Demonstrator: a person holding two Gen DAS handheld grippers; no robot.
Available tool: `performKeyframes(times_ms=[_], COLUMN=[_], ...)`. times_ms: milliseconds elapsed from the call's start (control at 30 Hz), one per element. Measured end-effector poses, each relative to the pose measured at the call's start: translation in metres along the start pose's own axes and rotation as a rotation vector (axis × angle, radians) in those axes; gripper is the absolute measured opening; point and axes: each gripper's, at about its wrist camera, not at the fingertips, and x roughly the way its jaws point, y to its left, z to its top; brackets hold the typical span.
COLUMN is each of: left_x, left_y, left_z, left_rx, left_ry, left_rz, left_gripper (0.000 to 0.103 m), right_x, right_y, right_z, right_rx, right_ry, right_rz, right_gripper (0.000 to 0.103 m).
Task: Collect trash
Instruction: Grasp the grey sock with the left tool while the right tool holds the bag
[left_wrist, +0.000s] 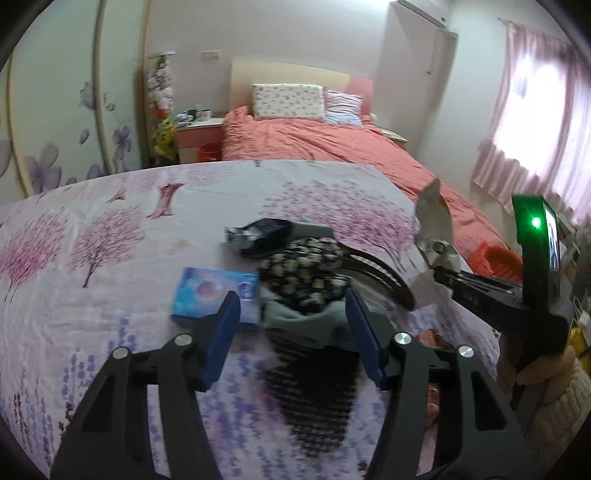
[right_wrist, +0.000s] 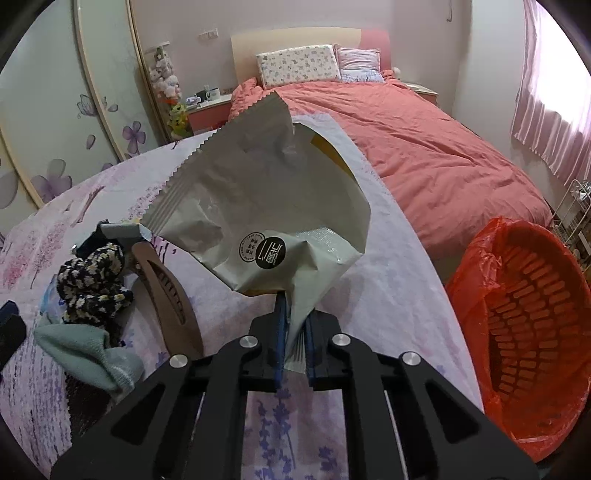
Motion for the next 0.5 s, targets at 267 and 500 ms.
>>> performKeyframes(times_ms=[267,500], left_x=[0.031,0.032], left_y=[-0.015,-0.015], left_z=[-0.007,-0.008], left_rx=[0.039,0.039], left_ry=[0.083,0.09], left_rz=[0.01,-0.019], left_gripper=[0.04,0.012], right_x=[-0.011,-0.027], right_y=[-0.003,-0.006], right_z=[-0.004,-0.003], right_rx=[0.021,0.035], right_ry=[0.002,-0.017], right_rz=[0.013,0.032], right_gripper=[0.009,0.009])
